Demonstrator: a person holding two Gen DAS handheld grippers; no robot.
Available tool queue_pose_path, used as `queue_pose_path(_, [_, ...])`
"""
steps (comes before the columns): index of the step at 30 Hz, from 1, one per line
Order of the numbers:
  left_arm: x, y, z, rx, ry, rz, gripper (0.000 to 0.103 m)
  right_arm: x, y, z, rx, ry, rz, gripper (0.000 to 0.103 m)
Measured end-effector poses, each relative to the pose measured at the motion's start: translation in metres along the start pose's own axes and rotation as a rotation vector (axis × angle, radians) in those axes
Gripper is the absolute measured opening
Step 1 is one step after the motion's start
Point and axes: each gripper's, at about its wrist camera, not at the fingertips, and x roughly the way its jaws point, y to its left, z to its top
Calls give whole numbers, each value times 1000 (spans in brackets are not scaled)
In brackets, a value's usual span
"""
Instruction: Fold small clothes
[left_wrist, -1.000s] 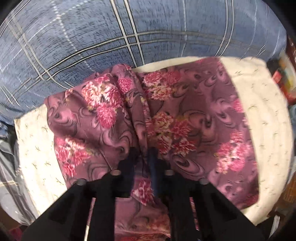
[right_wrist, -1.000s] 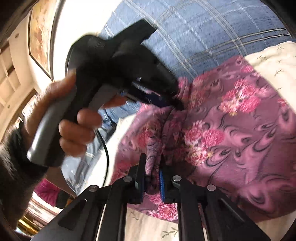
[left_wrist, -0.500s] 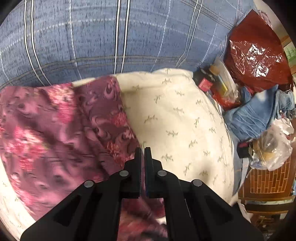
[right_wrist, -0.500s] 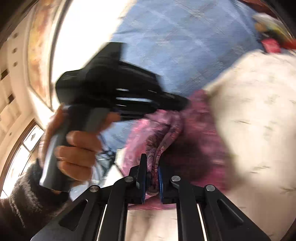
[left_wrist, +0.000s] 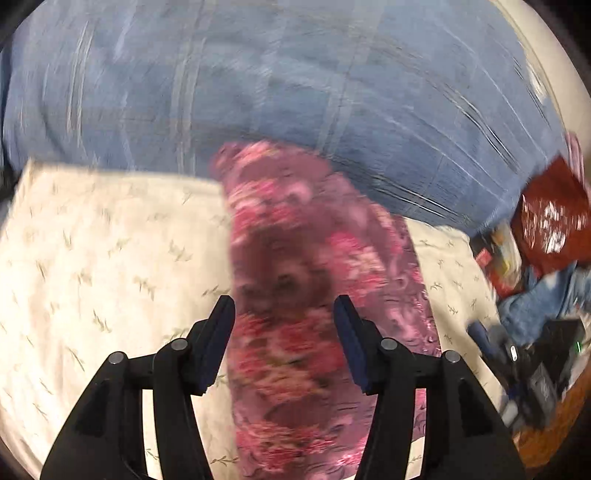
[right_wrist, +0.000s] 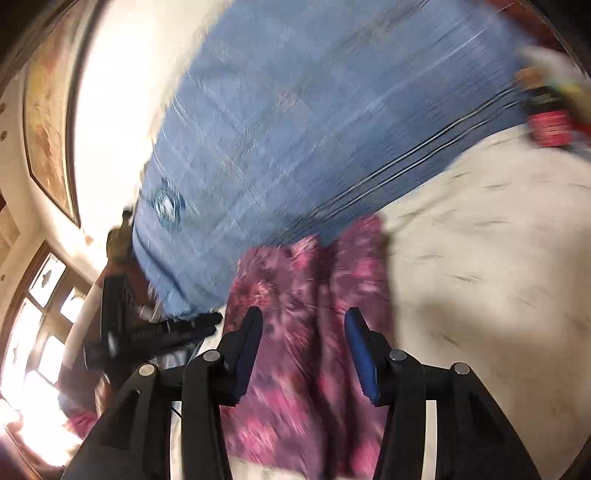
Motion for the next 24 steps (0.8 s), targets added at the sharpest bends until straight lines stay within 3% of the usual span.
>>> queue_pose_path(3, [14,19,3,-59,40,-64,54,51,4,18,18,94,16,49])
queue_pose_path(6, [22,28,8,-76,55,-107,55,96,6,20,10,164,-74,49])
queue_pose_path(8, [30,26,9,-72,68,-117,56,115,8,17,-1,205,-82,50])
queue_pose_path(9, [34,25,10,-71,73,-113,56,124,11,16,-21,232,-92,43])
queue_pose_path(11, [34,23,9,-70,67,-111,56,123,25,13,-122,244,-98,16])
queue_pose_path(13, [32,13,8,-55,34,-118,56,100,40,15,-186,179,-69,16])
queue_pose_path(14, [31,8,8,-43,8,-95,56,85,46,19,-192,133,-51,16])
queue_pose_path(15, [31,5,9,-39,-5,-79,64,73,48,23,-191,90,-51,15])
queue_pose_path(17, [40,-3,12,-28,-3,-59,69,66,43,32,-197,58,-88,16])
queue_pose_path(21, [78,-24,11,40,69,31,70,84,0,36,-126,120,-252,16])
queue_pose_path(24, [91,-39,8,82,66,83,70,97,-24,26,-60,150,-275,21])
